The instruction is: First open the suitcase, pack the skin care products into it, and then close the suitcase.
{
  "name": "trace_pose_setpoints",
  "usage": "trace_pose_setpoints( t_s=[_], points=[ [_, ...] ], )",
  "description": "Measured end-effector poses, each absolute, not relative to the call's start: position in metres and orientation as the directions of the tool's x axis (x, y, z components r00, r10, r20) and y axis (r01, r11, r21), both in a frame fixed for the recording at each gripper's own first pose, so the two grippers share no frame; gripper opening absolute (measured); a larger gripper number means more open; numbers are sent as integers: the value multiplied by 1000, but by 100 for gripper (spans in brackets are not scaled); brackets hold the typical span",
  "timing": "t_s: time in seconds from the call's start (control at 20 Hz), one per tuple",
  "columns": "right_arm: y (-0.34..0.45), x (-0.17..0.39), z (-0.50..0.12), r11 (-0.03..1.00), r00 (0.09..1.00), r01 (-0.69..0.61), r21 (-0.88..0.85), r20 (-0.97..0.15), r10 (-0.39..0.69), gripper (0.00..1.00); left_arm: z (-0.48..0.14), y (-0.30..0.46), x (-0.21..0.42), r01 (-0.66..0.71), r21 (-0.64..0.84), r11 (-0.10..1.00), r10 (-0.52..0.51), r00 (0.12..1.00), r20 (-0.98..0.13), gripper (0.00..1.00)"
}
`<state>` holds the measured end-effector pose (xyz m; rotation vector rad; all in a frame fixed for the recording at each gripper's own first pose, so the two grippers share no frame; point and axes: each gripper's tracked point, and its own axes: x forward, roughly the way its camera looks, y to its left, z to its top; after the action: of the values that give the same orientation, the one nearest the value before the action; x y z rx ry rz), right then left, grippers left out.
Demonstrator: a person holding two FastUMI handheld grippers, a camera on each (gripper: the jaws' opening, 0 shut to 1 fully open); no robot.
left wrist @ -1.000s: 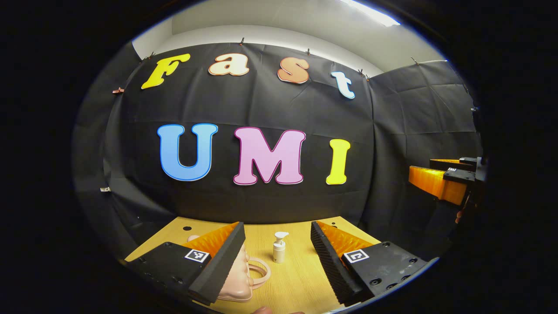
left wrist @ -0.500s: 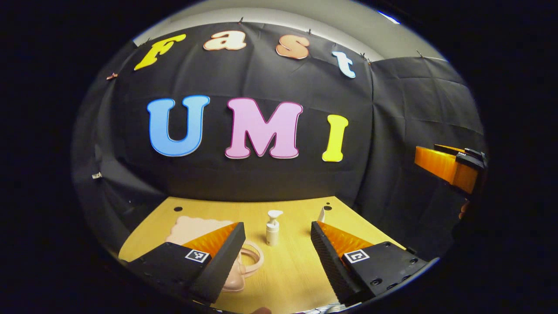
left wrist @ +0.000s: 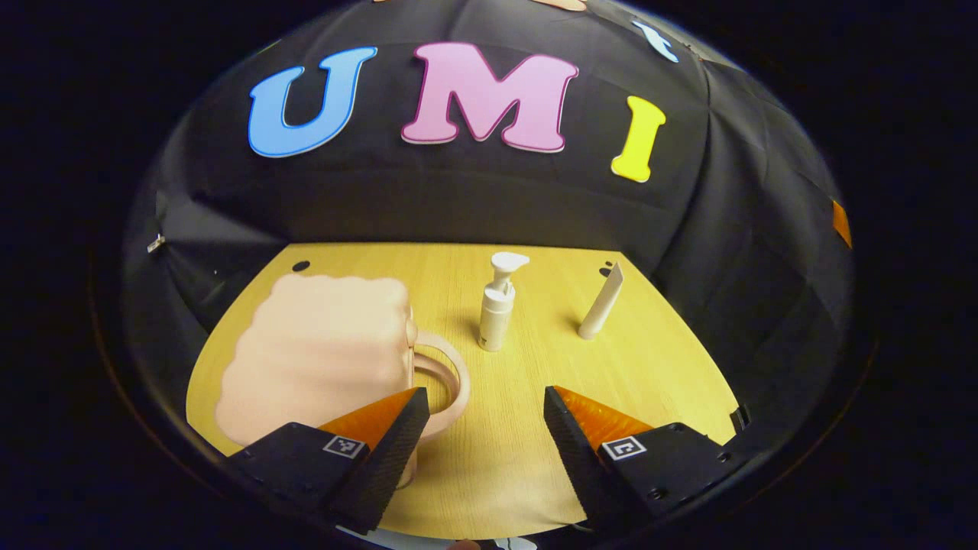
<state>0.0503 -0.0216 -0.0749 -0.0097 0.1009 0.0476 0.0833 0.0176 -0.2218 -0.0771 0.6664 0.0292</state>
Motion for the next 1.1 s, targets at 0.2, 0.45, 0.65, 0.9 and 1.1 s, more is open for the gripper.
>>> trace_pose_setpoints(
  t_s=[0.2,0.45,0.65,0.9,1.1],
  points=[
    [-48,84,-122,995,974,-78,67,-210,91,97,-264,25,110,-155,-53,987,72,704,-707,96],
    [-95,123,-161,985,953,-37,171,-290,86,97,-287,37,136,-202,23,979,149,637,-756,95],
    [-129,131,-178,976,945,58,210,-327,14,96,-304,36,151,-213,31,977,154,591,-792,93],
    [-153,124,-189,956,920,167,241,-388,-63,98,-317,31,165,-147,45,988,122,566,-815,90],
    [-162,108,-184,944,908,240,226,-395,-136,98,-330,38,159,-169,-2,986,87,518,-851,61]
  ],
)
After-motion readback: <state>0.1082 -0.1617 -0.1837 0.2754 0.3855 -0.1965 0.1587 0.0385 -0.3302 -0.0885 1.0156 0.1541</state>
